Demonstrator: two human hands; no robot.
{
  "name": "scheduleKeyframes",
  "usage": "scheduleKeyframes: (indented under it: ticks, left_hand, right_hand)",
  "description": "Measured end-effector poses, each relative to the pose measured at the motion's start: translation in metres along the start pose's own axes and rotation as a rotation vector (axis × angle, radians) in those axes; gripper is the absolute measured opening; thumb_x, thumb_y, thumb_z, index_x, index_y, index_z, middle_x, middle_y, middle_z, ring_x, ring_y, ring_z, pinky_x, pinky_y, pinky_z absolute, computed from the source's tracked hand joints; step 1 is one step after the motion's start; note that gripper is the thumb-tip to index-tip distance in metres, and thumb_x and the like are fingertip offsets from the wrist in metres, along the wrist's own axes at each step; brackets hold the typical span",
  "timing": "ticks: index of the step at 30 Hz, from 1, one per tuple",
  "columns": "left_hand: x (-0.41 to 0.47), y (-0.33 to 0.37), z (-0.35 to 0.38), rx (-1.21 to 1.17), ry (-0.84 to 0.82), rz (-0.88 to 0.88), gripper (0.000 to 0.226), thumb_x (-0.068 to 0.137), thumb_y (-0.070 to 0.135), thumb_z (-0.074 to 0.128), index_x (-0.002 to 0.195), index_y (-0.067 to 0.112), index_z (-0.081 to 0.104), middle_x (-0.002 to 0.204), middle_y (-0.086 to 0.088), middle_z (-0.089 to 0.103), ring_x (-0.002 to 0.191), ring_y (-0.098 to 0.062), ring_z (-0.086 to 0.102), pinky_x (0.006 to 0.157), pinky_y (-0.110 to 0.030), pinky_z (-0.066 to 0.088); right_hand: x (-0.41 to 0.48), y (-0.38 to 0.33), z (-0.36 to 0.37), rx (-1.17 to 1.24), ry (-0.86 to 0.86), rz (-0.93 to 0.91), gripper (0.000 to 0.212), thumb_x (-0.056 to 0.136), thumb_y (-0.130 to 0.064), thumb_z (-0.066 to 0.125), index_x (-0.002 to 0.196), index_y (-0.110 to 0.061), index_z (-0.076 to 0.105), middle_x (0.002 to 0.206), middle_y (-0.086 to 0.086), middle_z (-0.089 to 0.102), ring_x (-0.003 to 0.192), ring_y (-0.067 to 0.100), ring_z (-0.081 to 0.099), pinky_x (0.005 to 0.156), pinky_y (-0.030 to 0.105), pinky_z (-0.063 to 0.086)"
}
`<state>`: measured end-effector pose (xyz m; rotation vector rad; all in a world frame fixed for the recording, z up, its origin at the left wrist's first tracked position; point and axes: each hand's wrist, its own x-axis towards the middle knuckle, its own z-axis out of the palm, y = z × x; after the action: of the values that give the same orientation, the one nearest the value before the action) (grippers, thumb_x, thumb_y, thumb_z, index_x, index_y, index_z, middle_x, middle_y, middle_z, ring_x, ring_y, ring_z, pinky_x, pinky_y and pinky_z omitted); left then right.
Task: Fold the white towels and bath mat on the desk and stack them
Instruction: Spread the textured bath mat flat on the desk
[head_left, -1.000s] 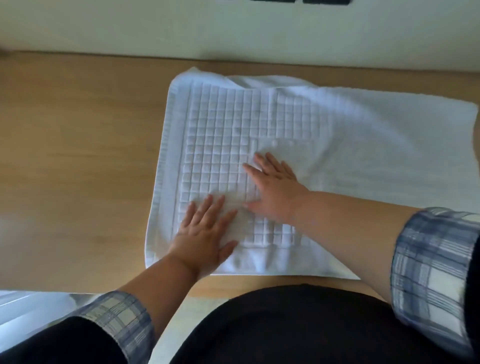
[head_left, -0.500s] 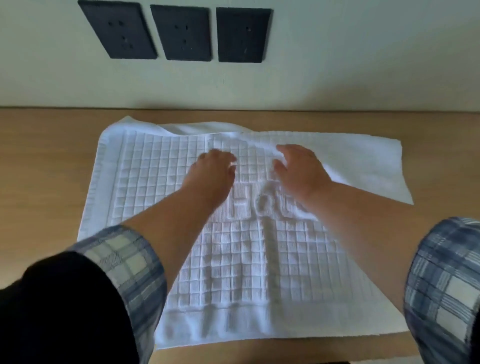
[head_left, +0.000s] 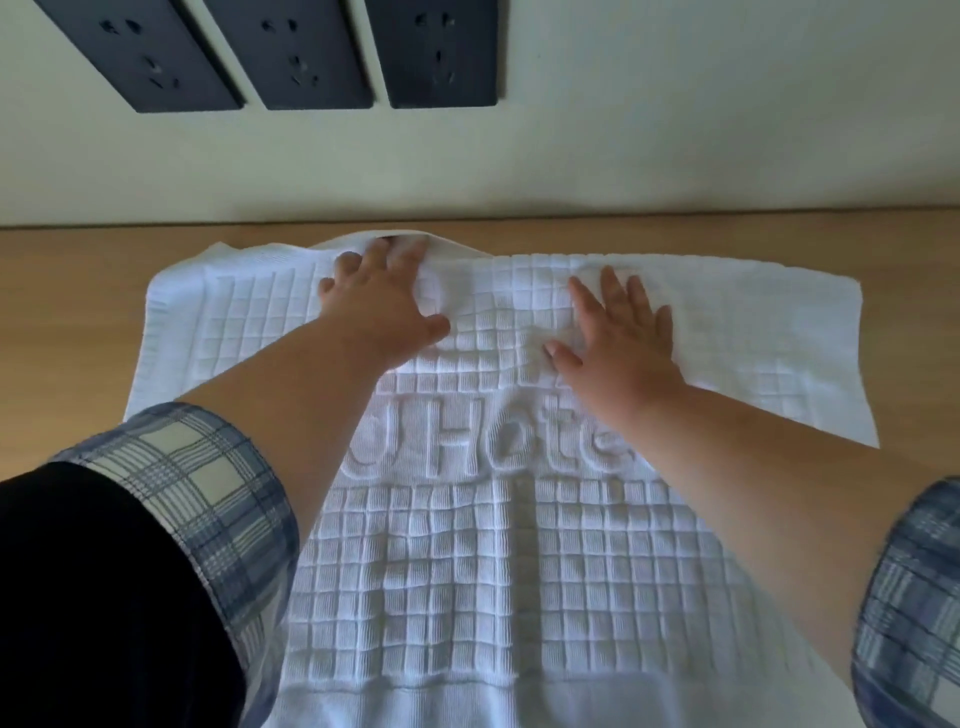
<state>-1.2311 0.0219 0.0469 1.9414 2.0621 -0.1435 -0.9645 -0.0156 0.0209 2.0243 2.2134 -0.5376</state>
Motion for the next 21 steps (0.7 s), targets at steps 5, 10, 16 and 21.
scheduleKeyframes:
  ticks: [5, 10, 16, 21]
  left_hand:
    - [-0.001, 0.019, -0.022, 0.138, -0.206, -0.052, 0.097, 0.080, 0.061, 0.063, 0.158, 0.040, 0.009, 0.165, -0.005, 0.013, 0.141, -0.037, 0.026, 0.109, -0.056, 0.030]
    - [0.002, 0.073, -0.033, -0.052, 0.042, 0.080, 0.045, 0.093, 0.012, 0.050, 0.136, 0.023, 0.058, 0.142, -0.007, 0.048, 0.128, -0.031, 0.047, 0.103, -0.046, 0.044]
    - [0.023, 0.113, -0.043, 0.086, -0.132, 0.206, 0.035, 0.094, 0.003, 0.061, 0.119, 0.026, 0.068, 0.115, -0.002, 0.063, 0.099, -0.027, 0.064, 0.087, -0.042, 0.055]
    - [0.029, 0.111, -0.047, 0.112, -0.272, 0.216, 0.027, 0.096, 0.039, 0.065, 0.119, 0.026, 0.068, 0.116, -0.001, 0.067, 0.108, -0.027, 0.061, 0.094, -0.036, 0.046]
  right_hand:
    - [-0.013, 0.005, -0.019, 0.122, 0.230, -0.044, 0.056, 0.099, -0.054, 0.042, 0.148, -0.026, 0.041, 0.154, 0.004, 0.040, 0.145, 0.028, 0.030, 0.115, 0.047, 0.025]
    - [0.033, 0.045, -0.069, 0.309, 0.194, 0.030, 0.038, 0.104, -0.022, 0.039, 0.136, -0.020, 0.059, 0.133, 0.008, 0.062, 0.123, 0.028, 0.055, 0.101, 0.032, 0.042]
    - [0.056, 0.077, -0.105, -0.092, -0.210, 0.096, 0.050, 0.088, -0.031, 0.066, 0.137, -0.030, 0.054, 0.095, -0.004, 0.060, 0.082, 0.020, 0.055, 0.074, 0.028, 0.040]
    - [0.037, 0.084, -0.096, -0.012, 0.005, -0.056, 0.019, 0.084, -0.011, 0.059, 0.078, -0.026, 0.049, 0.082, -0.001, 0.055, 0.073, 0.024, 0.052, 0.057, 0.030, 0.032]
